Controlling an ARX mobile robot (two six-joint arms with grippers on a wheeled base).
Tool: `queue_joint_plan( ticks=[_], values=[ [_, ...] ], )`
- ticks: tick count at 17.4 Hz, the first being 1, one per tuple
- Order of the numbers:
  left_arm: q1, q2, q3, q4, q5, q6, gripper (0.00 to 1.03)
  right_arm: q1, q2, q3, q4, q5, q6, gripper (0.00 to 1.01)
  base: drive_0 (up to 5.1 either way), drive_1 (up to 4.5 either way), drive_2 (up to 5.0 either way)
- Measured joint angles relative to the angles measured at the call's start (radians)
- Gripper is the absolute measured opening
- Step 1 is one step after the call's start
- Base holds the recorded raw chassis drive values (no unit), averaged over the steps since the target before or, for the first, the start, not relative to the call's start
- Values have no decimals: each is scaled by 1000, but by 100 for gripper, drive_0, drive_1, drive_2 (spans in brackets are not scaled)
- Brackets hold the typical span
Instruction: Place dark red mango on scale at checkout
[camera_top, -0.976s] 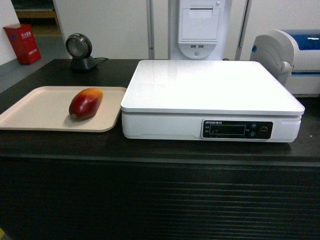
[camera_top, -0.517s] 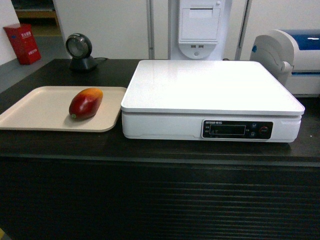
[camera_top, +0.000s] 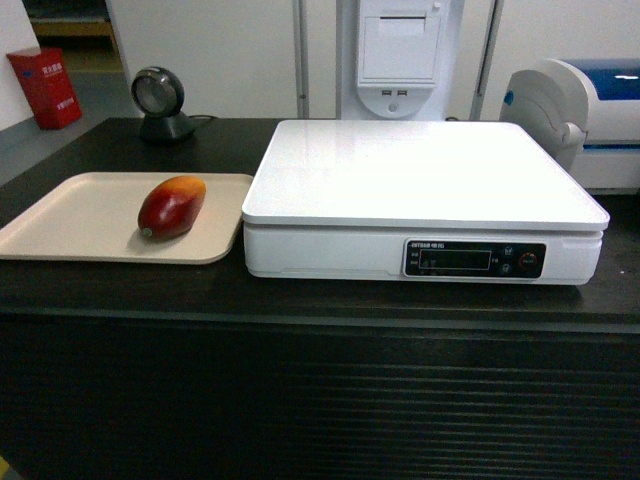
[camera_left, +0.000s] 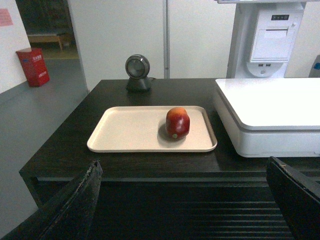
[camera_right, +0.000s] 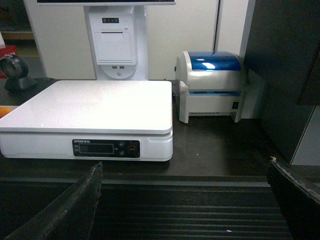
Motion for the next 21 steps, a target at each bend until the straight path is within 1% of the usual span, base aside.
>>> queue_joint_plan(
  ticks=[1,2,3,4,5,6,7,8,9,10,12,13,14,15,16,17,18,20,21],
  values=[
    [-8,4,3,-21,-23,6,98,0,0,0,0,0,0,98,0,0,0],
    [-46,37,24,-73,-116,21,98,0,0,0,0,0,0,98,0,0,0],
    [-68,113,36,-35,-188,38,98,0,0,0,-1,1,0,98,0,0,0],
    [-55,184,51,13,-203,60,98,0,0,0,0,-2,0,98,0,0,0],
    [-26,257,68,82,-201,69,98,0,0,0,1,0,0,98,0,0,0],
    [3,310,76,146,-168,73,98,0,0,0,0,0,0,98,0,0,0],
    [40,365,85,214,-116,80,98,0,0,0,0,0,0,98,0,0,0],
    [96,499,105,344,-45,107,98,0,0,0,0,0,0,98,0,0,0],
    [124,582,122,417,2,113,98,0,0,0,0,0,0,98,0,0,0],
    [159,695,148,510,67,117,98,0,0,0,0,0,0,98,0,0,0],
    [196,891,223,645,165,120,98,0,0,0,0,0,0,98,0,0,0],
    [206,1014,283,711,223,112,98,0,0,0,0,0,0,98,0,0,0],
    [209,1109,335,747,267,108,98,0,0,0,0,0,0,98,0,0,0],
    [206,1228,407,763,300,105,98,0,0,0,0,0,0,98,0,0,0],
    [197,1345,483,753,317,98,98,0,0,0,0,0,0,98,0,0,0],
    [172,1518,601,719,338,82,98,0,0,0,0,0,0,98,0,0,0],
    [143,1648,707,674,349,79,98,0,0,0,0,0,0,98,0,0,0],
    [87,1853,924,584,361,74,98,0,0,0,0,0,0,98,0,0,0],
    [73,1913,997,549,363,66,98,0,0,0,0,0,0,98,0,0,0]
  ],
)
